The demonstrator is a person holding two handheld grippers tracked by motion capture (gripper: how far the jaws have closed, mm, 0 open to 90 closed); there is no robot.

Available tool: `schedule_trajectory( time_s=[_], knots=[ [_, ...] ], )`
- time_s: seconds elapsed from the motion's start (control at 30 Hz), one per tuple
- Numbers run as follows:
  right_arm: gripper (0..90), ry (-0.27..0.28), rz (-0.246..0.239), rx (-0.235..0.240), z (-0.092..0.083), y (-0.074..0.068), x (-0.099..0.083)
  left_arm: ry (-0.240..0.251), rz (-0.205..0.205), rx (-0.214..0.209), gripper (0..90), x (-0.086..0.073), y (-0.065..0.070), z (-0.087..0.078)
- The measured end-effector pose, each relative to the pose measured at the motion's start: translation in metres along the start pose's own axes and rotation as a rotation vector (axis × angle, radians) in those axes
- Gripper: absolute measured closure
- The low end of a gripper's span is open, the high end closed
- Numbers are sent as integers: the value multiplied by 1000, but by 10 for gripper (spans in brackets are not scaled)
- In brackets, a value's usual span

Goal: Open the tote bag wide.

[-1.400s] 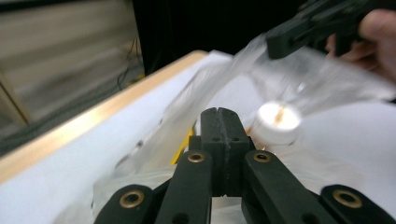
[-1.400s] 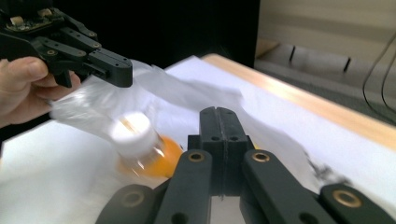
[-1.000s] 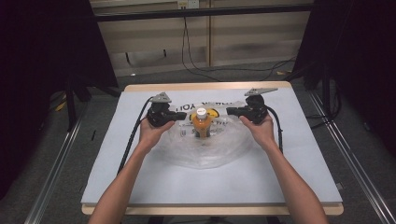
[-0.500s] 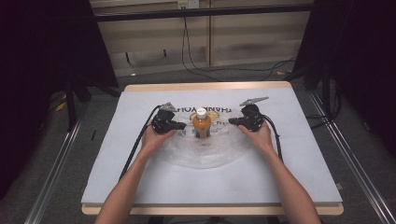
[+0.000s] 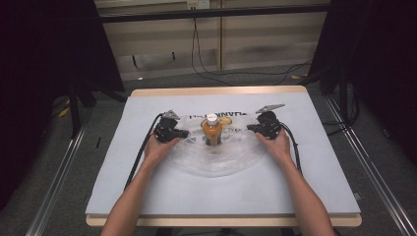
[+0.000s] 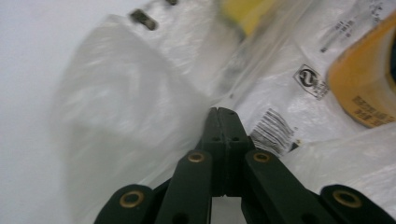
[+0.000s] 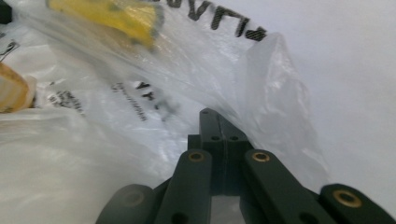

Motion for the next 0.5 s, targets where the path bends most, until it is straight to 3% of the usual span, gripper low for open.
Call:
schedule_trajectory(
  time_s=[0.1, 0.2, 0.27, 0.33, 0.43, 0.5],
  knots=[
    [900, 10, 13, 5, 1, 7, -1, 23, -7, 6, 900, 0, -4, 0],
    [900, 14, 2, -34, 3, 11, 1, 19, -6, 33, 900, 1, -9, 0],
    [900, 11, -1, -64, 5, 12, 4, 43, -15, 33, 900, 1, -12, 1],
    [900, 14, 21, -75, 7, 15, 4, 37, -11, 32, 900, 1, -13, 1],
    [900, 25, 35, -65, 8, 16, 4, 33, -15, 34, 900, 2, -13, 0],
    [900, 22, 38, -51, 6, 15, 4, 53, -23, 2, 900, 2, -12, -3]
  ],
)
Point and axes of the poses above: each handheld gripper's, and its own axes: z roughly forward along the jaws, x roughly out of its top, y roughly to its right, the point moved 3 cm from there along z, roughly forward along the jaws, and after that the axes turned 11 degrees about -x, right-handed, at the moved point
